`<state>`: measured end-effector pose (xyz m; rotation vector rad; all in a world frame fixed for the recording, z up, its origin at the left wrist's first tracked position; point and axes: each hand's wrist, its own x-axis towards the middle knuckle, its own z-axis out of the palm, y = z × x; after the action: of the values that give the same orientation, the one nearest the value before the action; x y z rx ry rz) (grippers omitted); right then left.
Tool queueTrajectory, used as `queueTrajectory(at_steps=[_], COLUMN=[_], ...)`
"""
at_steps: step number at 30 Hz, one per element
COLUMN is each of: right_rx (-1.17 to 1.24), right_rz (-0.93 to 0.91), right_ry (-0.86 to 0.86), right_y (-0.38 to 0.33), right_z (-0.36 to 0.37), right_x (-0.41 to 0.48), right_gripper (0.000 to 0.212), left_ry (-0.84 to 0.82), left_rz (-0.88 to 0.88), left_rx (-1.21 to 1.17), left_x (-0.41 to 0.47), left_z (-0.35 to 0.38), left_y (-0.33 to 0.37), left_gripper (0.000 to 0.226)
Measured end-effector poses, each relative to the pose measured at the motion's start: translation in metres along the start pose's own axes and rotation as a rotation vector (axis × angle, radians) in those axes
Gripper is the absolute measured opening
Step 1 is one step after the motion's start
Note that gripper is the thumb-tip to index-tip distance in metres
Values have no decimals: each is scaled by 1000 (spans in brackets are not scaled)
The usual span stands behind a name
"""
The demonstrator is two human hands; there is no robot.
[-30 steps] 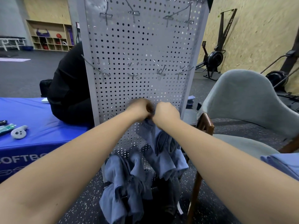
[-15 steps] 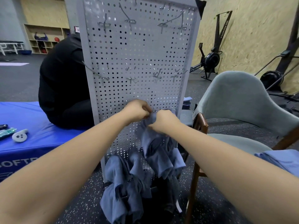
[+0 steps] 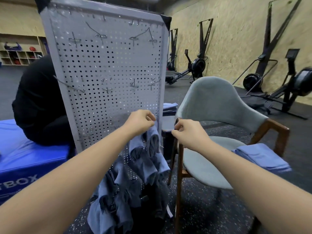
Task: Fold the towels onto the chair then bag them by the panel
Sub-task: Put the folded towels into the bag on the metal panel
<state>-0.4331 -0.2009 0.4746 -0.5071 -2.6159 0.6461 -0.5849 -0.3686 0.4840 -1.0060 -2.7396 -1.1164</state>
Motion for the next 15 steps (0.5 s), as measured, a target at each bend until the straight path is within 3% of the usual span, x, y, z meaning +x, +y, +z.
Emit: queueTrajectory(at_steps=[4, 9, 15], right_rx=[22, -124, -469], right_rz=[138, 315, 392], right_ry=[62, 138, 188], right_y=[59, 154, 254], right_z=[-25, -45, -50], right_x=[-14, -26, -45], right_gripper=[12, 17, 19], left_ry=[-108, -230, -331], left_rz=[49, 76, 193], left_rx=[-84, -172, 38], left_x=[-12, -30, -49], left_z=[44, 114, 175], left_y=[40, 79, 82], left_gripper=[13, 11, 14])
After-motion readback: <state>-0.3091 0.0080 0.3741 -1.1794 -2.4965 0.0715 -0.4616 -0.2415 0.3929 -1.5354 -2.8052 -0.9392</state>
